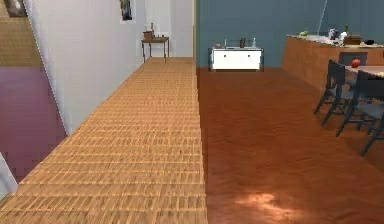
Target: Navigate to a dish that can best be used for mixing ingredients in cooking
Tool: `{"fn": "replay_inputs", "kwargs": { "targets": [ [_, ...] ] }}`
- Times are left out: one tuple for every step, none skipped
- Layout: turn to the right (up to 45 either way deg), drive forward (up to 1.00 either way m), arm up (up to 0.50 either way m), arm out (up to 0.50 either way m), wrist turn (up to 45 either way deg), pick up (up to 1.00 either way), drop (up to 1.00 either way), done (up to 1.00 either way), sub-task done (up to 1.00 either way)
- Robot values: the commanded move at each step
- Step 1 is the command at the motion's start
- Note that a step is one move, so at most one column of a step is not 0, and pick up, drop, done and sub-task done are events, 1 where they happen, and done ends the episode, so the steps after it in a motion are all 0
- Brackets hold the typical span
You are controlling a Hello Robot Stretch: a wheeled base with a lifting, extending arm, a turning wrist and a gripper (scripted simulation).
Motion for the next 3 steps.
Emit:
{"fn": "replay_inputs", "kwargs": {
  "targets": [
    [-9.0, 0.00, 0.00, 0.00, 0.0, 0.00, 0.00, 0.00, 0.00],
    [0.0, 0.10, 0.00, 0.00, 0.0, 0.00, 0.00, 0.00, 0.00],
    [9.0, 0.00, 0.00, 0.00, 0.0, 0.00, 0.00, 0.00, 0.00]
  ]
}}
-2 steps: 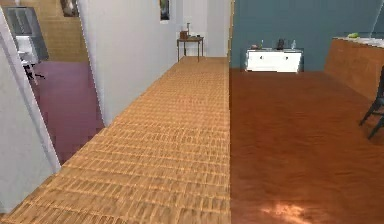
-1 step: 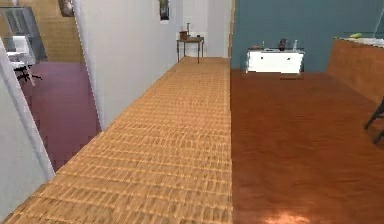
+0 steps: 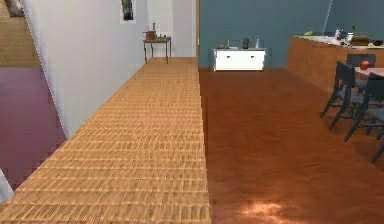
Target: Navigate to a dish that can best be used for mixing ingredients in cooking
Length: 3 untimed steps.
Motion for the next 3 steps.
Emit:
{"fn": "replay_inputs", "kwargs": {
  "targets": [
    [0.0, 1.00, 0.00, 0.00, 0.0, 0.00, 0.00, 0.00, 0.00],
    [0.0, 1.00, 0.00, 0.00, 0.0, 0.00, 0.00, 0.00, 0.00],
    [3.0, 0.00, 0.00, 0.00, 0.0, 0.00, 0.00, 0.00, 0.00]
  ]
}}
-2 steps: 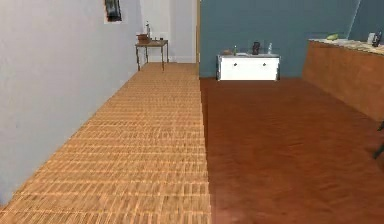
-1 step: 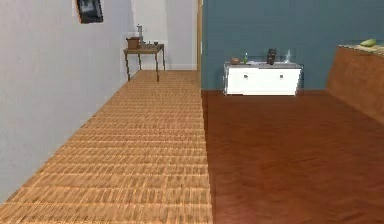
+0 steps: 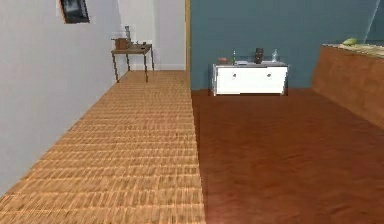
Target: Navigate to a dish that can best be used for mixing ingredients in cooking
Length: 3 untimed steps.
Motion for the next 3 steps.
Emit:
{"fn": "replay_inputs", "kwargs": {
  "targets": [
    [0.0, 1.00, 0.00, 0.00, 0.0, 0.00, 0.00, 0.00, 0.00],
    [0.0, 1.00, 0.00, 0.00, 0.0, 0.00, 0.00, 0.00, 0.00],
    [0.0, 1.00, 0.00, 0.00, 0.0, 0.00, 0.00, 0.00, 0.00]
  ]
}}
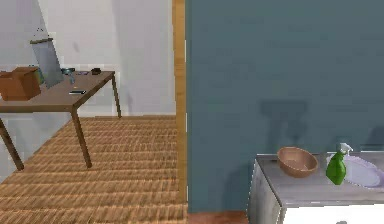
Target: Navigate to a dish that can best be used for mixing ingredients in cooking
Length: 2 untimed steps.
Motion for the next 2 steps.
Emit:
{"fn": "replay_inputs", "kwargs": {
  "targets": [
    [6.0, 0.00, 0.00, 0.00, 0.0, 0.00, 0.00, 0.00, 0.00],
    [0.0, 0.30, 0.00, 0.00, 0.0, 0.00, 0.00, 0.00, 0.00]
  ]
}}
